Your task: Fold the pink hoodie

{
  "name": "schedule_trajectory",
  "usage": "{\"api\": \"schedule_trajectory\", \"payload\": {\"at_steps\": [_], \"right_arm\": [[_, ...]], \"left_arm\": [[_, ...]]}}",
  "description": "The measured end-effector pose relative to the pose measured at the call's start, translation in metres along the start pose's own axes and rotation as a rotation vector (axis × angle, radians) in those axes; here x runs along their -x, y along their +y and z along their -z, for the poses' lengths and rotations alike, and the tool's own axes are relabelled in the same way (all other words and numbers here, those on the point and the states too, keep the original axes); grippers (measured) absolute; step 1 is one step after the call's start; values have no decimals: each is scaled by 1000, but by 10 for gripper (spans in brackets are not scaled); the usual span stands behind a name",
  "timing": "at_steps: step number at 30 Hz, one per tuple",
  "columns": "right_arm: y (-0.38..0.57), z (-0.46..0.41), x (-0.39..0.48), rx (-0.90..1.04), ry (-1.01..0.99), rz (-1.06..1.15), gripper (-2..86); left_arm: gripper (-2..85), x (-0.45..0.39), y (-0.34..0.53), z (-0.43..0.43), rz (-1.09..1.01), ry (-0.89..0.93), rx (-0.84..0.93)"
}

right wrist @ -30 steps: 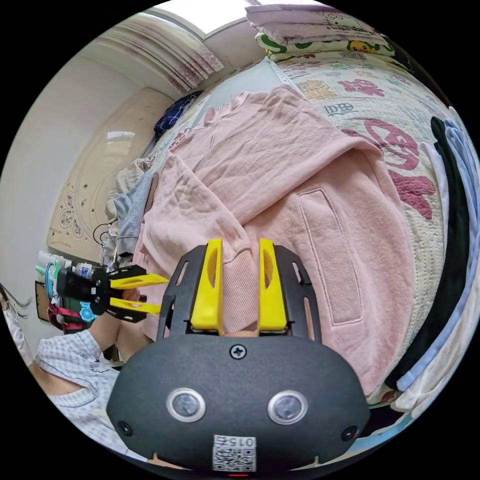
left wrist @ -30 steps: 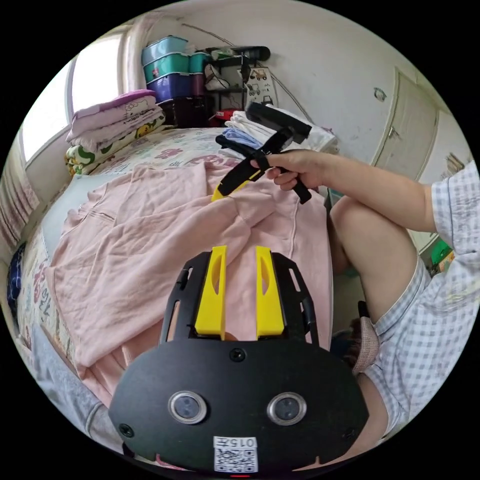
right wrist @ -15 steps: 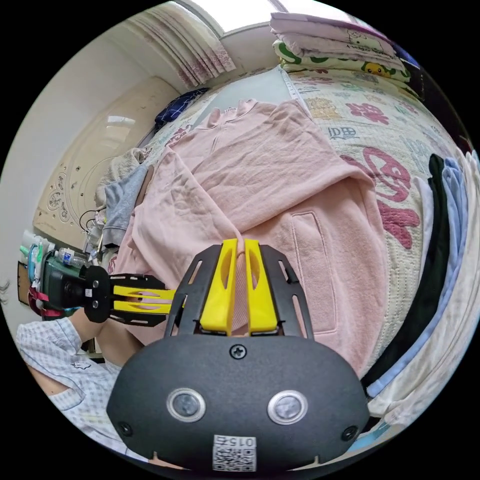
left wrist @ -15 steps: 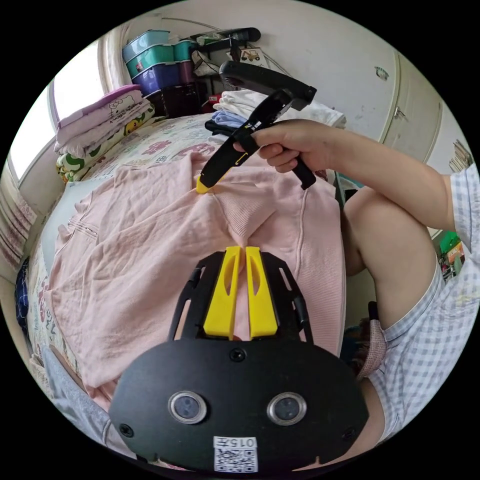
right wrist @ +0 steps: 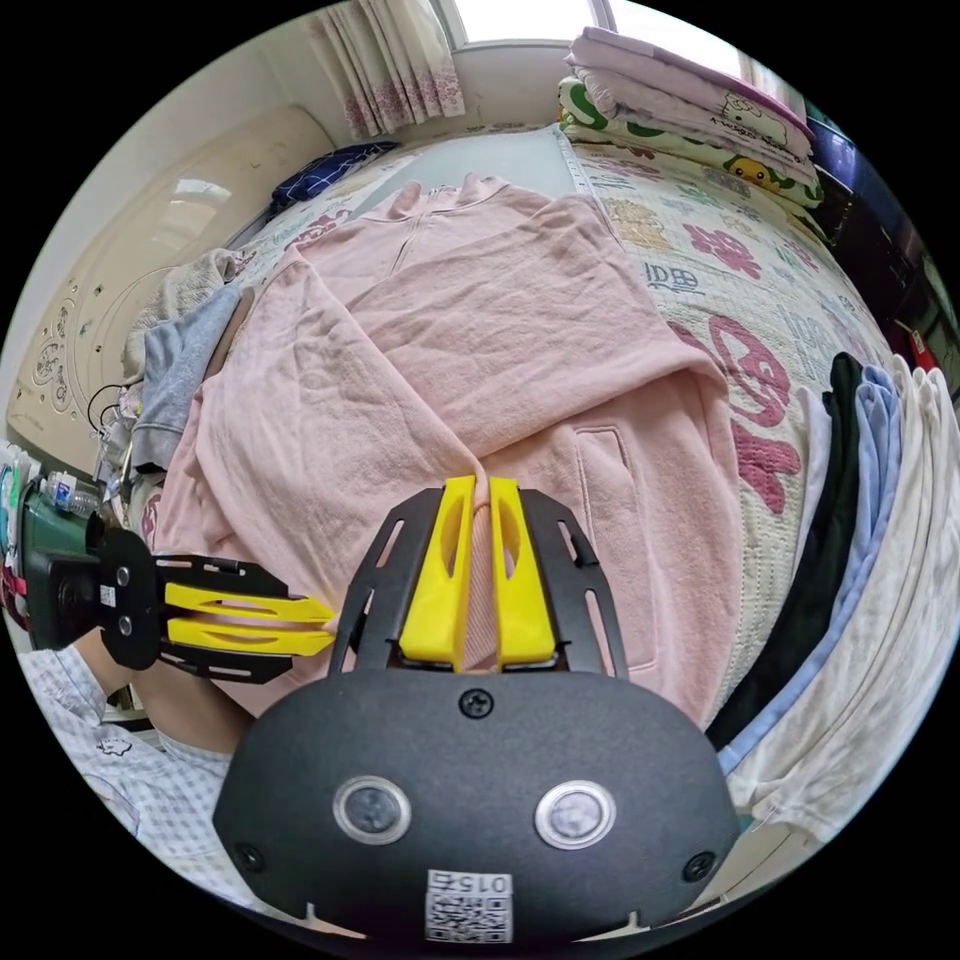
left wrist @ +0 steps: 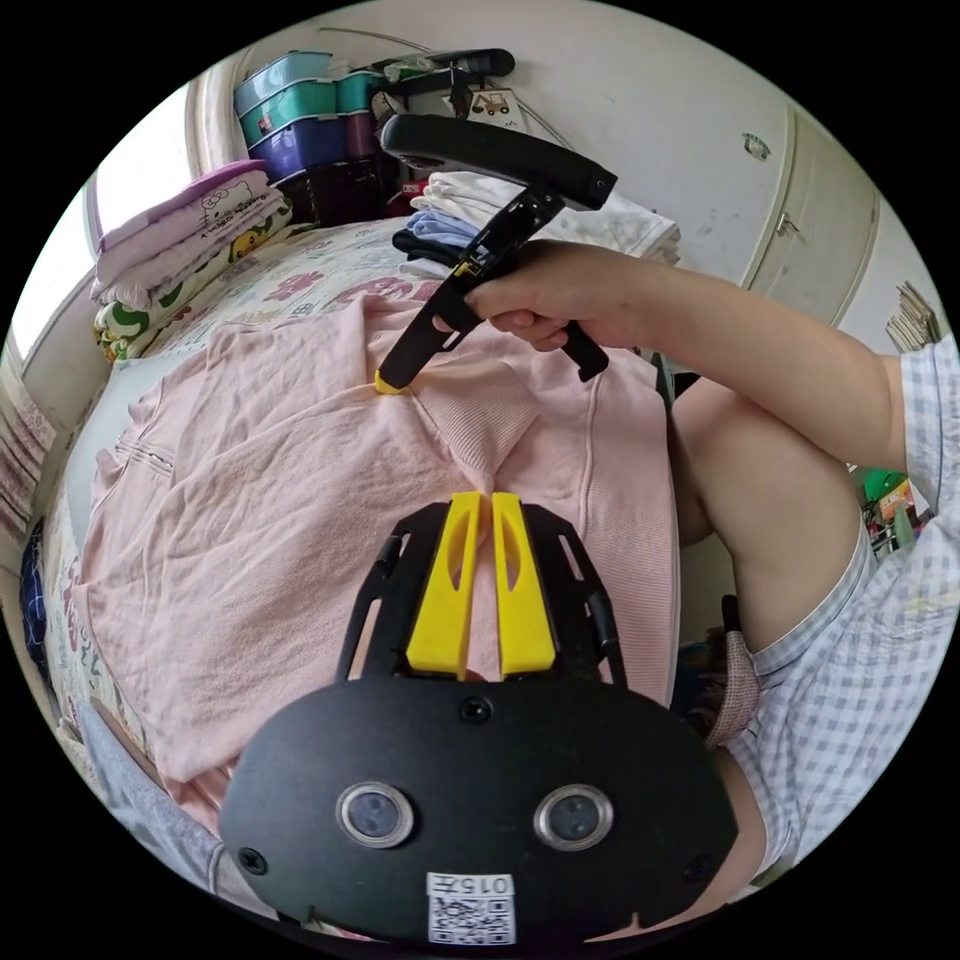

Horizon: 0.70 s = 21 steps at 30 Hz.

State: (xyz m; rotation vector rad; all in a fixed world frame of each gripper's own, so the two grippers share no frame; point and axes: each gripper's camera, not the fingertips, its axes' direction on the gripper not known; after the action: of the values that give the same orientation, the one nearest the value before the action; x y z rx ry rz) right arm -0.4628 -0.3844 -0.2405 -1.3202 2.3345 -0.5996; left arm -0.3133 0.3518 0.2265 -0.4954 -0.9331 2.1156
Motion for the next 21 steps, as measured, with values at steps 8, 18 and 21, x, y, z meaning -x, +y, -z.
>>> {"api": "schedule_trajectory", "payload": {"at_steps": [8, 18, 21], "right_arm": [[-13, -16, 3, -37, 13, -25, 31], [-42, -18, 5, -56, 41, -16, 38], [-42, -11, -11, -114, -56, -97, 44]], "left_arm": [[13, 2, 2, -8, 0, -9, 2], [14, 23, 8, -14, 31, 53, 0], [15, 26, 11, -13, 32, 54, -1]]}}
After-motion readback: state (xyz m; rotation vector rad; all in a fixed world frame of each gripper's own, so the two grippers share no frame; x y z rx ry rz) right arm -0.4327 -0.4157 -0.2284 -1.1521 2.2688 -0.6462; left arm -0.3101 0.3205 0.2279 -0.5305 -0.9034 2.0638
